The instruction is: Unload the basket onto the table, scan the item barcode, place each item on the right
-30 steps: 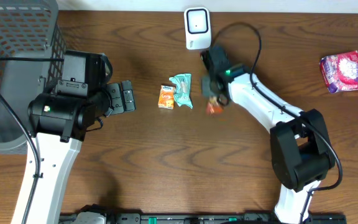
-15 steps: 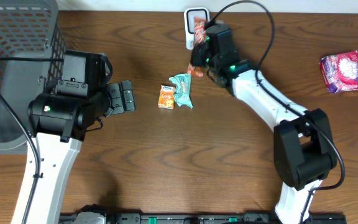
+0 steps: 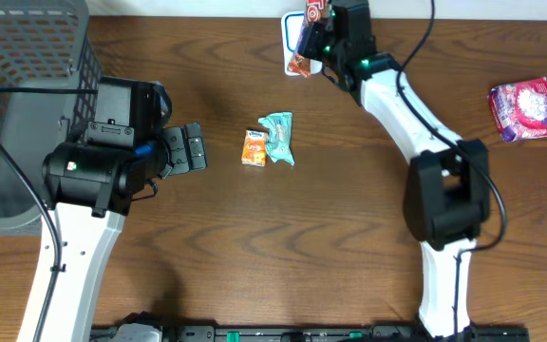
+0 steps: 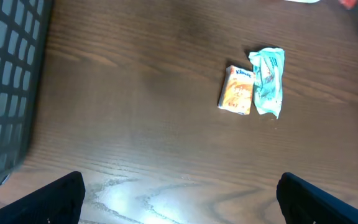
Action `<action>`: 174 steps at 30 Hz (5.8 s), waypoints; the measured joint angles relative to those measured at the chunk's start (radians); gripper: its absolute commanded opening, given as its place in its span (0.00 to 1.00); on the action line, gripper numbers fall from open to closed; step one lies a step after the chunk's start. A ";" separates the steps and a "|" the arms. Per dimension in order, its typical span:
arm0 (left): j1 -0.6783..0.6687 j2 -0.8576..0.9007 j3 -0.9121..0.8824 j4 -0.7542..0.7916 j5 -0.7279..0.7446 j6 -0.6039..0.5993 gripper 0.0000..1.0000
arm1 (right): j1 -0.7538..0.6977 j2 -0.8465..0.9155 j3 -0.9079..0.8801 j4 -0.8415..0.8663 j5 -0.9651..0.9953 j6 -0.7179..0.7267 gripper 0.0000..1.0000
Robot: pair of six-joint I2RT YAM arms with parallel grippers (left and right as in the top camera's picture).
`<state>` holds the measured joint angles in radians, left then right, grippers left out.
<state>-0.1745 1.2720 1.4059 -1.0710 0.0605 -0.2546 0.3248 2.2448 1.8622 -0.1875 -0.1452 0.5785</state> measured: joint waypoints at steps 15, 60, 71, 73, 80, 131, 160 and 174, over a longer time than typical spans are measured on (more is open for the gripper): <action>0.000 0.000 0.000 0.000 0.000 0.000 0.98 | -0.014 0.076 0.114 -0.237 -0.021 -0.060 0.01; 0.000 0.000 0.000 0.000 0.000 0.000 0.98 | -0.679 -0.054 -0.129 -0.647 0.250 -0.886 0.02; 0.000 0.000 0.000 0.000 0.000 0.000 0.98 | -0.697 -0.054 -0.126 -0.604 0.319 -0.753 0.40; 0.000 0.000 0.000 0.000 0.000 0.000 0.98 | -0.697 -0.054 -0.106 -0.628 0.340 -0.734 0.58; 0.000 0.000 0.000 0.000 0.000 0.000 0.98 | -0.697 -0.064 -0.030 -0.665 0.261 -0.688 0.92; 0.000 0.000 0.000 0.000 0.000 0.000 0.98 | -0.015 -0.357 -0.012 -0.980 -0.379 -0.658 0.99; 0.000 0.000 0.000 0.000 0.000 0.000 0.98 | 0.192 -0.353 -0.019 -0.900 -0.277 -0.626 0.99; 0.000 0.000 0.000 0.000 0.000 0.000 0.98 | 0.193 -0.353 -0.084 -0.817 -0.040 -0.336 0.99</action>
<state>-0.1745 1.2720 1.4059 -1.0710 0.0605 -0.2546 0.5175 1.8915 1.7786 -1.0046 -0.1852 0.2420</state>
